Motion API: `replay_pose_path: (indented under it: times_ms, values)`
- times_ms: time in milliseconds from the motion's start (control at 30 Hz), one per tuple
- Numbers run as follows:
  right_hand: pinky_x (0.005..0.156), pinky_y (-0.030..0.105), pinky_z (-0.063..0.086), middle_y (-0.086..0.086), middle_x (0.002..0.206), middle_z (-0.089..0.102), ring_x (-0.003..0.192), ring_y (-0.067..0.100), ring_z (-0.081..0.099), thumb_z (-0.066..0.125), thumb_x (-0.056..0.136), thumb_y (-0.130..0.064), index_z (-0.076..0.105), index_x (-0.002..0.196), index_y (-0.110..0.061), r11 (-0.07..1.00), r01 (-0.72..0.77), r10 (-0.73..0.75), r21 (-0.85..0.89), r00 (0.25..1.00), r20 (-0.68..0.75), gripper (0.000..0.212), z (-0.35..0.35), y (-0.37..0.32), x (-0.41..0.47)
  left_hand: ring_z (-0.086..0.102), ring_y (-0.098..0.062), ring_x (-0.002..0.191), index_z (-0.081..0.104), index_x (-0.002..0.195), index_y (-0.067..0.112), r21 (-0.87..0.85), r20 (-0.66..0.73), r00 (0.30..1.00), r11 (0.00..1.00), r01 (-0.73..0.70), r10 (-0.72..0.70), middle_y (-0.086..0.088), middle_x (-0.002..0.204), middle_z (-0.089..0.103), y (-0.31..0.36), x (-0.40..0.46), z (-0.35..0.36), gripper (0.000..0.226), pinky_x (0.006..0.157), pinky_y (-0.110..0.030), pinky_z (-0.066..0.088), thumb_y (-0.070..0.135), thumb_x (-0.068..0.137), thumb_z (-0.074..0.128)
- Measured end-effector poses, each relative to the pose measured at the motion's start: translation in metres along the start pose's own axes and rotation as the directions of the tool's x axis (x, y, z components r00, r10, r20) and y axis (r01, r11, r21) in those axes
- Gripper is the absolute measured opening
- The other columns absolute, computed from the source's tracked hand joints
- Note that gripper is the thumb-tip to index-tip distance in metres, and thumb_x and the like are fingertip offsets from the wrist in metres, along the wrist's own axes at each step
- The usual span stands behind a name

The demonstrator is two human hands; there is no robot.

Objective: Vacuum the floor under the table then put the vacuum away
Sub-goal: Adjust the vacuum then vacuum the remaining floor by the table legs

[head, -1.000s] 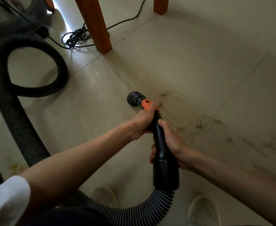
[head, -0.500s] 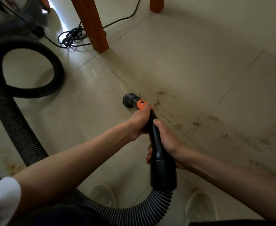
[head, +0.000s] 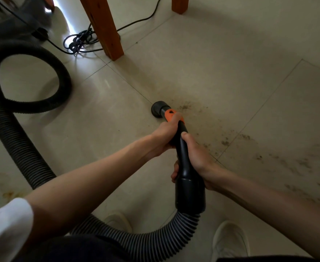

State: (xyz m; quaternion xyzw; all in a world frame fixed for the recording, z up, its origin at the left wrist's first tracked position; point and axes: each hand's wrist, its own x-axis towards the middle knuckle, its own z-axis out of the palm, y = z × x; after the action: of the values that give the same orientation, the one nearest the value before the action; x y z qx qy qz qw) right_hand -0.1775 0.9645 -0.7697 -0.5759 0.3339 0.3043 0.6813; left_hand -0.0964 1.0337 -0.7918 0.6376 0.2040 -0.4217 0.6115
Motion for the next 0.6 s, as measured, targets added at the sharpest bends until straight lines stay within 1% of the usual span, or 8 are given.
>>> replay_pose_path:
  times_ms: [67,167,233,333,467,600]
  values:
    - [0.043,0.027,0.051,0.011,0.047,0.055,0.039,0.023,0.056,0.032,0.096,-0.054,0.050,0.107,0.001,1.000,-0.016,0.016,-0.001,0.999,0.048,0.059,0.000,-0.003,0.000,0.052,-0.017,0.060,0.047,0.083,0.008,-0.018,-0.035,0.999,1.000,-0.011,0.010,-0.005,0.070,0.050,0.001,-0.003,-0.002,0.033,0.058,-0.028,0.046,0.038,0.096,0.042]
    - [0.045,0.028,0.051,0.012,0.049,0.055,0.040,0.024,0.056,0.034,0.095,-0.055,0.050,0.092,-0.003,0.999,-0.031,0.031,0.005,0.995,0.094,0.055,-0.001,-0.003,-0.001,0.052,-0.016,0.061,0.047,0.084,0.008,-0.032,-0.055,0.998,0.999,-0.011,0.010,-0.004,0.070,0.050,0.001,-0.007,-0.005,0.030,0.056,-0.027,0.046,0.035,0.096,0.042]
    - [0.046,0.028,0.051,0.012,0.049,0.055,0.040,0.024,0.056,0.034,0.095,-0.054,0.049,0.088,-0.004,1.000,-0.028,0.029,-0.011,0.994,0.109,0.054,0.001,-0.003,-0.002,0.052,-0.015,0.061,0.047,0.084,0.009,-0.030,-0.062,0.998,0.999,-0.012,0.010,-0.004,0.070,0.050,-0.001,-0.010,-0.008,0.028,0.056,-0.026,0.046,0.034,0.096,0.041]
    - [0.044,0.028,0.051,0.012,0.049,0.055,0.039,0.023,0.056,0.034,0.096,-0.054,0.048,0.089,-0.005,0.999,-0.036,0.039,-0.020,0.989,0.144,0.052,0.003,-0.003,-0.004,0.051,-0.015,0.061,0.045,0.083,0.010,-0.045,-0.062,0.998,0.999,-0.023,0.020,-0.003,0.070,0.048,-0.005,-0.013,-0.013,0.026,0.055,-0.026,0.045,0.032,0.096,0.041]
    - [0.042,0.027,0.051,0.012,0.048,0.054,0.037,0.023,0.055,0.034,0.095,-0.055,0.047,0.090,-0.004,0.996,-0.084,0.086,-0.018,0.979,0.184,0.053,0.007,-0.001,-0.009,0.051,-0.015,0.061,0.045,0.084,0.010,-0.078,-0.059,0.998,0.997,0.000,-0.005,-0.003,0.069,0.048,-0.011,-0.016,-0.018,0.024,0.054,-0.026,0.046,0.032,0.095,0.042]
    - [0.044,0.028,0.051,0.012,0.049,0.053,0.038,0.023,0.054,0.035,0.094,-0.056,0.047,0.089,-0.005,0.995,-0.100,0.099,-0.006,0.978,0.183,0.053,0.005,0.004,-0.013,0.052,-0.014,0.061,0.046,0.084,0.010,-0.075,-0.062,0.998,0.997,0.005,-0.010,-0.003,0.070,0.049,-0.018,-0.019,-0.016,0.026,0.052,-0.026,0.046,0.033,0.096,0.042]
